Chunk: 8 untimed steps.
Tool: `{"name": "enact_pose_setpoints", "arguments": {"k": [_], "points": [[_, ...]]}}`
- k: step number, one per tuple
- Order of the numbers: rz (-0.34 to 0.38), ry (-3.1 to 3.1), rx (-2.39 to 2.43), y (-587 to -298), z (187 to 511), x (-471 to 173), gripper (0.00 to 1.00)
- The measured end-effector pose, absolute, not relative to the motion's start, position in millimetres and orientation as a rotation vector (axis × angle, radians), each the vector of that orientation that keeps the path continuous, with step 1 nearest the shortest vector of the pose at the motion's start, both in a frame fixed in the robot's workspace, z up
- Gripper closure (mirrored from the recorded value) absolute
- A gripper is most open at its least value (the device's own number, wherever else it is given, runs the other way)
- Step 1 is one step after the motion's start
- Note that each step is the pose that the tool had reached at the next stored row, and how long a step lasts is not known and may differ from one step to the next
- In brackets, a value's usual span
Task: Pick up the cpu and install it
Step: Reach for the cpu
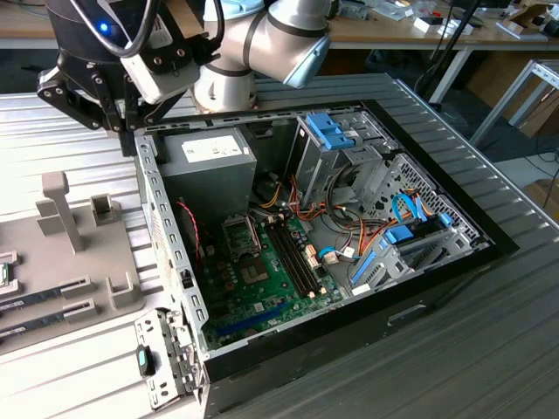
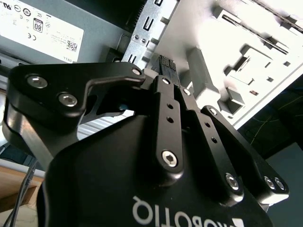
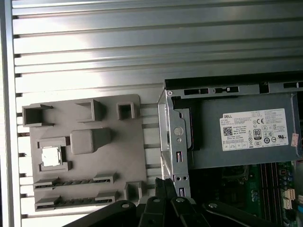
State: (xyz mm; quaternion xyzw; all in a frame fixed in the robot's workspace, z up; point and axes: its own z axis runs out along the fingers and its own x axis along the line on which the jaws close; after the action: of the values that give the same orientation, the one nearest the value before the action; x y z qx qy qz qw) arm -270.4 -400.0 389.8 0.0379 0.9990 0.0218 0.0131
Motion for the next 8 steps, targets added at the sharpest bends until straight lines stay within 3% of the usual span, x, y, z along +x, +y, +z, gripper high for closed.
{"name": "enact_pose_setpoints", "arguments": {"k": [8], "points": [[0.068,3.112,0.118,-400.0,389.7,-274.8,0.89]]}}
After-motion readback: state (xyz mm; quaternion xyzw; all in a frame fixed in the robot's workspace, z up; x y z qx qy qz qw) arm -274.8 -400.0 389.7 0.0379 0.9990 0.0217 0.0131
